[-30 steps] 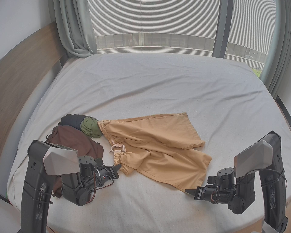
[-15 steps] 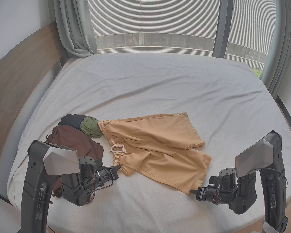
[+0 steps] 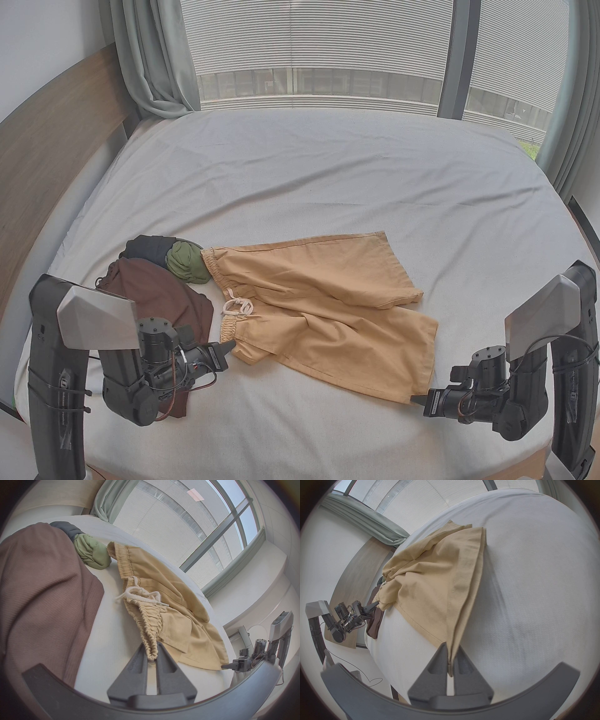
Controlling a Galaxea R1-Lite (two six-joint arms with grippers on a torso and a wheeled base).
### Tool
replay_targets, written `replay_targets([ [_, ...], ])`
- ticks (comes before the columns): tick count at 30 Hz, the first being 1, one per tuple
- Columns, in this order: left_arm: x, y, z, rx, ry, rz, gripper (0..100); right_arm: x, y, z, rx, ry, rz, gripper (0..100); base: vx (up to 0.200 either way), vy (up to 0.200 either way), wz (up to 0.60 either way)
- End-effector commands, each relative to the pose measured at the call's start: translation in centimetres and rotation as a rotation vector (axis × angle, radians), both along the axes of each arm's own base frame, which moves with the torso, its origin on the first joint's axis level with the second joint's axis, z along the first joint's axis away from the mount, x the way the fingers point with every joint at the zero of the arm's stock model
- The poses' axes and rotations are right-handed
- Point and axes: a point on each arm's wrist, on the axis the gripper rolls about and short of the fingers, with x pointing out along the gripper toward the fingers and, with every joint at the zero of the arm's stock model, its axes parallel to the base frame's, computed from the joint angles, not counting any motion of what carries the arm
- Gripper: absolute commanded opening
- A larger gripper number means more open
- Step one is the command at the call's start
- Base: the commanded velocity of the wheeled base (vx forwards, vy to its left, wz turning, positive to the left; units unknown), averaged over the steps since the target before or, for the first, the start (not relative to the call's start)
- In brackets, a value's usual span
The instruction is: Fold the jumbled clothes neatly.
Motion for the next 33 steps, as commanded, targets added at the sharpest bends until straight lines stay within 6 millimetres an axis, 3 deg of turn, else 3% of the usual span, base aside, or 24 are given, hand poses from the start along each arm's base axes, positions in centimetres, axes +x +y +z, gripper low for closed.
replay_targets([
  [1,-1.5,1.6,2.6,-0.018,-0.011,0.006,0,-0.9,-0.7,1.0,0.004,0.009,-0.001,0,0.0,0.0,0.0],
  [7,-4.6,3.8,4.1,-0.043,0.052,-0.023,0,-1.6,-0.9,1.6,0.005,0.014,0.003,0,0.0,0.0,0.0],
  [13,-7.1,5.1,3.6,0.012,0.11,-0.041,0,-2.4,-1.2,1.6,-0.002,0.042,0.004,0,0.0,0.0,0.0],
  [24,-8.9,5.5,3.0,0.042,0.169,-0.077,0,-3.6,-1.7,1.3,-0.046,0.085,0.029,0,0.0,0.0,0.0],
  [33,-9.2,5.6,1.5,0.09,0.208,-0.095,0,-3.5,-2.0,1.1,-0.049,0.093,0.016,0,0.0,0.0,0.0],
])
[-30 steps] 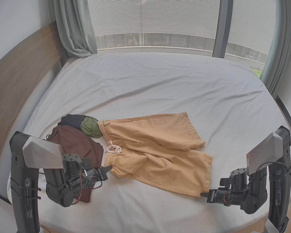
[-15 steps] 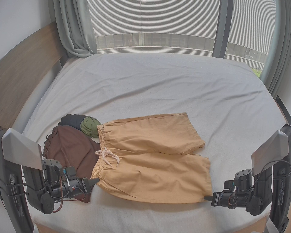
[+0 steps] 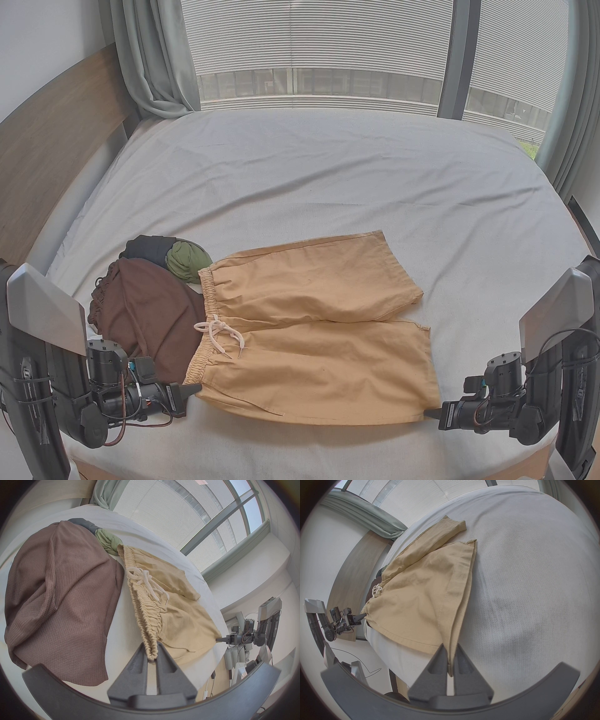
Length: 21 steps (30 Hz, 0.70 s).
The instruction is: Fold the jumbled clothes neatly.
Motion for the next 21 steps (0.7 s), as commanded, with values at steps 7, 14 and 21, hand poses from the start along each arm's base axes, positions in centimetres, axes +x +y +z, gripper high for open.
replay_targets([
  [7,-0.2,0.0,-1.8,0.024,0.066,-0.01,0,-0.4,-0.4,-0.2,-0.008,0.025,-0.011,0,0.0,0.0,0.0],
  [14,-0.6,0.0,-2.3,0.039,0.087,-0.024,0,-0.4,-0.3,-0.4,-0.008,0.036,-0.011,0,0.0,0.0,0.0],
  [21,-0.8,-0.1,-2.4,0.039,0.097,-0.03,0,-0.5,-0.4,-0.1,0.002,0.036,0.0,0,0.0,0.0,0.0],
])
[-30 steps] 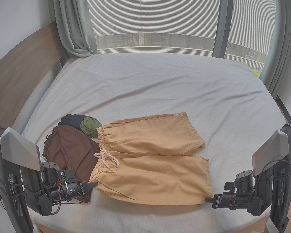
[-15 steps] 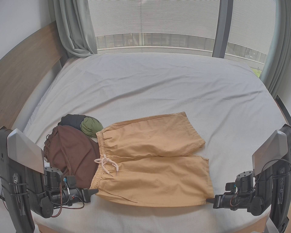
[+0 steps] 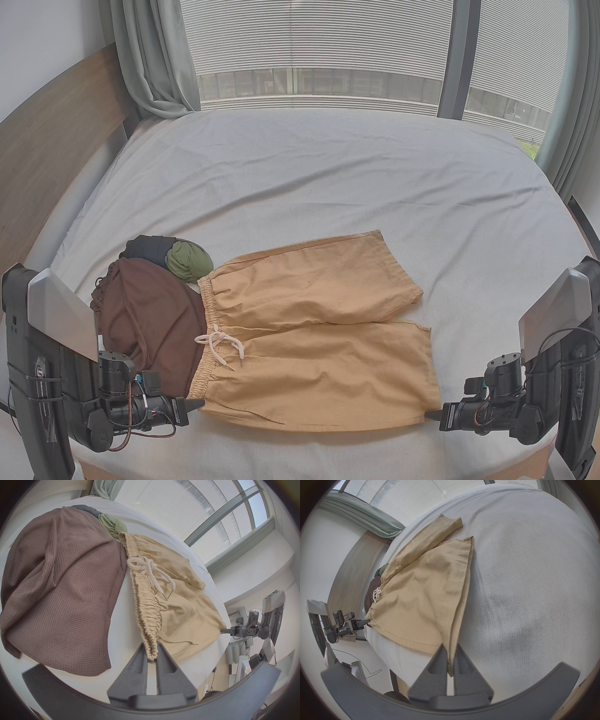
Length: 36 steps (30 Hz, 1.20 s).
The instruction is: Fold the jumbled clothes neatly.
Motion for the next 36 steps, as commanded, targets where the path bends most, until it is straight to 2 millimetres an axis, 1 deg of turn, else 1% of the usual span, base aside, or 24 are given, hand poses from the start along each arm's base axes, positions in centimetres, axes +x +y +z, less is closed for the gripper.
replay_targets([
  [1,-0.3,0.0,-0.2,0.001,0.018,-0.003,0,-0.4,-0.1,0.2,-0.002,0.012,0.005,0,0.0,0.0,0.0],
  [6,-0.7,0.0,-0.3,0.016,0.026,-0.016,0,-0.5,-0.1,0.3,-0.006,0.02,0.007,0,0.0,0.0,0.0],
  [14,-1.5,0.2,-0.3,0.029,0.051,-0.022,0,-1.2,-0.1,1.9,-0.017,0.031,0.025,0,0.0,0.0,0.0],
  [18,-2.2,0.3,-0.3,0.04,0.071,-0.034,0,-1.3,-0.2,1.8,-0.021,0.042,0.025,0,0.0,0.0,0.0],
  [22,-2.2,0.3,-0.5,0.046,0.078,-0.038,0,-1.5,-0.2,1.6,-0.031,0.066,0.031,0,0.0,0.0,0.0],
  [32,-2.3,0.3,-0.6,0.045,0.07,-0.059,0,-1.4,-0.1,1.6,-0.035,0.053,0.041,0,0.0,0.0,0.0],
  [34,-2.0,0.3,-0.4,0.034,0.052,-0.069,0,-1.3,-0.1,1.9,-0.024,0.033,0.041,0,0.0,0.0,0.0],
  [36,-1.1,0.1,-0.1,0.022,0.007,-0.073,0,-1.0,0.1,2.2,0.009,-0.009,0.053,0,0.0,0.0,0.0],
])
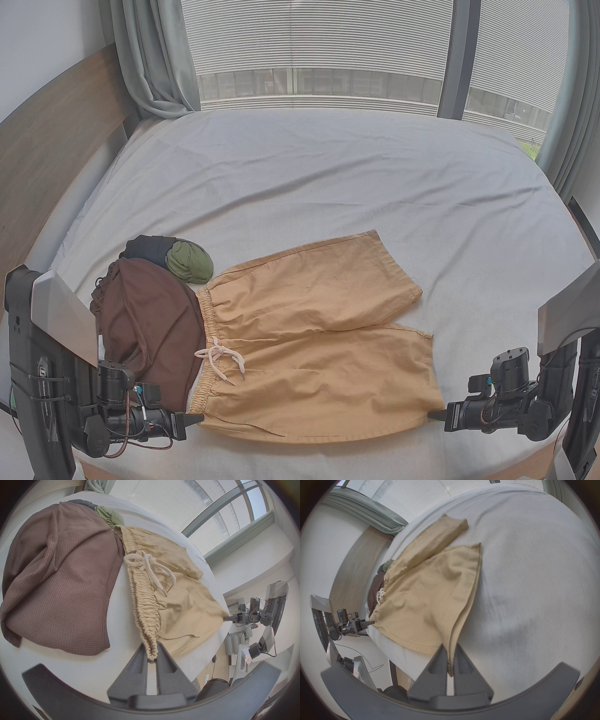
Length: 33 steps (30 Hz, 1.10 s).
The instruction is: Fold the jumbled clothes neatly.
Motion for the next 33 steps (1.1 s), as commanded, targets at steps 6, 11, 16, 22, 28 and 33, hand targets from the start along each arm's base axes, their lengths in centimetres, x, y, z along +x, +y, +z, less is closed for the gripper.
replay_targets([
  [6,2.9,-0.3,1.5,-0.045,-0.143,0.032,0,0.8,0.3,1.6,0.091,-0.142,-0.003,0,0.0,0.0,0.0],
  [11,3.8,-0.4,2.6,-0.084,-0.184,0.062,0,1.2,0.2,3.2,0.123,-0.22,-0.015,0,0.0,0.0,0.0],
  [16,4.3,-0.5,2.8,-0.092,-0.203,0.067,0,1.7,0.2,4.4,0.156,-0.277,-0.035,0,0.0,0.0,0.0],
  [22,5.0,-0.5,3.4,-0.109,-0.228,0.104,0,3.4,0.6,5.3,0.185,-0.353,-0.043,0,0.0,0.0,0.0],
  [28,5.6,-0.6,4.1,-0.149,-0.237,0.144,0,4.4,0.5,5.7,0.195,-0.391,-0.057,0,0.0,0.0,0.0],
  [33,5.7,-0.7,4.7,-0.184,-0.238,0.166,0,5.1,0.1,5.9,0.198,-0.418,-0.075,0,0.0,0.0,0.0],
])
